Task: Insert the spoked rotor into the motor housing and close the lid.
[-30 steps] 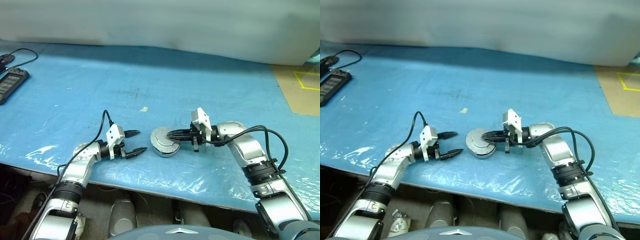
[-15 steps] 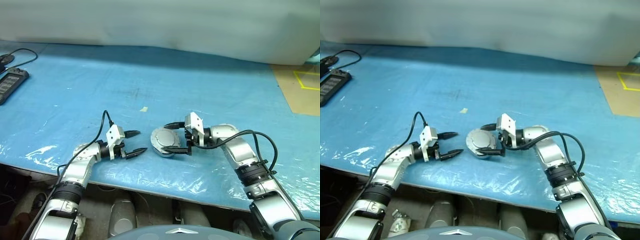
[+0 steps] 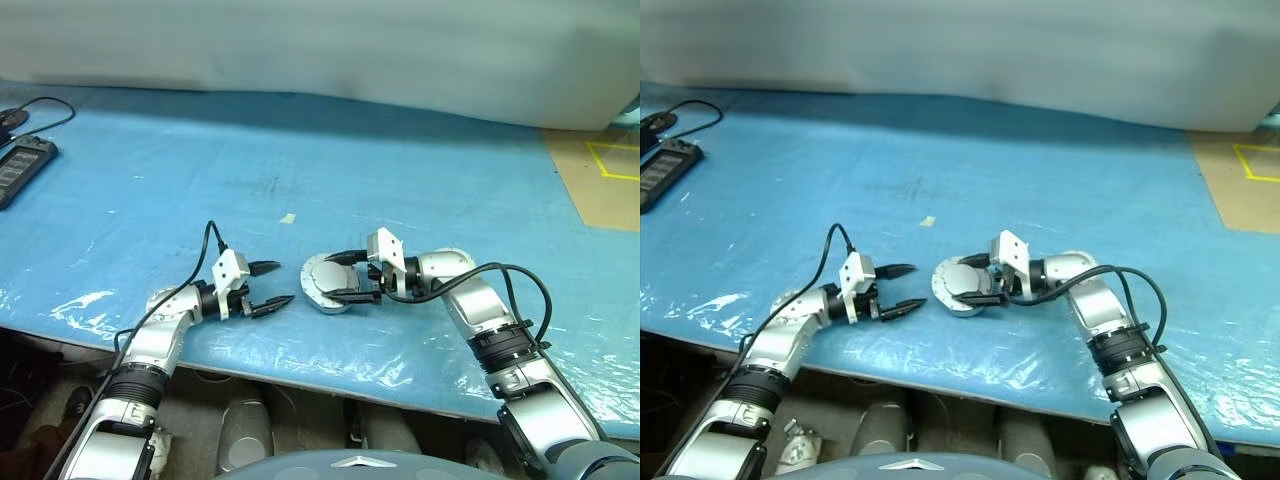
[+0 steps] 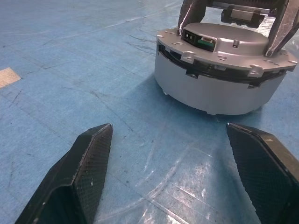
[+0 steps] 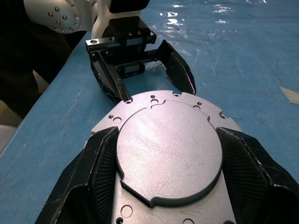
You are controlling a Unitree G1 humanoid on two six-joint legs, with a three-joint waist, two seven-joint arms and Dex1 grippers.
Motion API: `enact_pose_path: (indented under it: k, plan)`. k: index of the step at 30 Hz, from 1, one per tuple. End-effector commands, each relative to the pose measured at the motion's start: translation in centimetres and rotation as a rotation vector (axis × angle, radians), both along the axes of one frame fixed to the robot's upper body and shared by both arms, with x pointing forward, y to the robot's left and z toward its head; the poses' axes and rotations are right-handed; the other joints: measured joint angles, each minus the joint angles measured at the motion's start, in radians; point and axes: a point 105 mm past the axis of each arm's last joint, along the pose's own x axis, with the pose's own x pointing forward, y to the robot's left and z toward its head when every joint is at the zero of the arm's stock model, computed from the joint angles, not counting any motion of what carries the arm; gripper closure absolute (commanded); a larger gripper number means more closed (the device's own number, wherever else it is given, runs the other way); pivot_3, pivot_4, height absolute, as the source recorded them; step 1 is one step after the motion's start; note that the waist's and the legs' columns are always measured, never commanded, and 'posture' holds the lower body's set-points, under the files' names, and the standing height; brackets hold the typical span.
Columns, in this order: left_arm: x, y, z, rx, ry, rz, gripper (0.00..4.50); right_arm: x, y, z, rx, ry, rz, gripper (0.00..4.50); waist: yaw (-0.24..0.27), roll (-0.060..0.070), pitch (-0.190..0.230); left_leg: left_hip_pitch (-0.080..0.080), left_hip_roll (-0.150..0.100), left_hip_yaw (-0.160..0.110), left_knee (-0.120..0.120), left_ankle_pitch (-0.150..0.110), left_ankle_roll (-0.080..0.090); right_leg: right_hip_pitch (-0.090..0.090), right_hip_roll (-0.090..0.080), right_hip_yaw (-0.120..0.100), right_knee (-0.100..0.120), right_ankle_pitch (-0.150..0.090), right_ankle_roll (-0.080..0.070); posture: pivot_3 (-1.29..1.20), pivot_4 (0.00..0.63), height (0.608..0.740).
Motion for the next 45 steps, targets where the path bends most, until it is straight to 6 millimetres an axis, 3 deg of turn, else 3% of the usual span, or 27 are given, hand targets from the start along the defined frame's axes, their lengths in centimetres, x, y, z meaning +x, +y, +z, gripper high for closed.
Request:
enact_pose_path:
  k: [1,15,21,27,45]
  plan:
    - [0.0,0.0,0.3,-0.002,-0.015,0.001,0.41,0.4,0.0,0.3,-0.025,-0.044,-0.001,1.54,0.000,0.000,0.000,0.000,0.000,0.000,0.000,0.000,0.000,0.000,0.000,0.000,0.000,0.000,0.000,0.00,0.150,0.740]
    - [-0.2,-0.2,0.1,-0.009,-0.010,-0.003,0.41,0.1,-0.5,1.5,-0.088,-0.039,0.052,1.54,0.001,0.000,0.000,0.000,0.000,0.000,0.000,0.000,0.000,0.000,0.000,0.000,0.000,0.000,0.000,0.00,0.150,0.740]
    - [-0.3,-0.3,0.1,-0.011,-0.007,-0.002,0.41,-0.1,-0.5,0.1,-0.132,-0.036,0.046,1.54,0.001,0.000,0.000,0.000,0.000,0.000,0.000,0.000,0.000,0.000,0.000,0.000,0.000,0.000,0.000,0.00,0.150,0.740]
    - [-0.3,-0.2,0.0,-0.011,-0.005,0.002,0.41,0.1,-0.5,0.7,-0.122,-0.036,0.054,1.54,0.001,0.000,0.000,0.000,0.000,0.000,0.000,0.000,0.000,0.000,0.000,0.000,0.000,0.000,0.000,0.00,0.150,0.740]
    - [-0.5,-0.2,0.1,-0.020,0.011,-0.004,0.41,0.7,-1.4,-0.4,-0.213,-0.030,0.049,1.54,0.001,0.000,0.000,0.000,0.000,0.000,0.000,0.000,0.000,0.000,0.000,0.000,0.000,0.000,0.000,0.00,0.150,0.740]
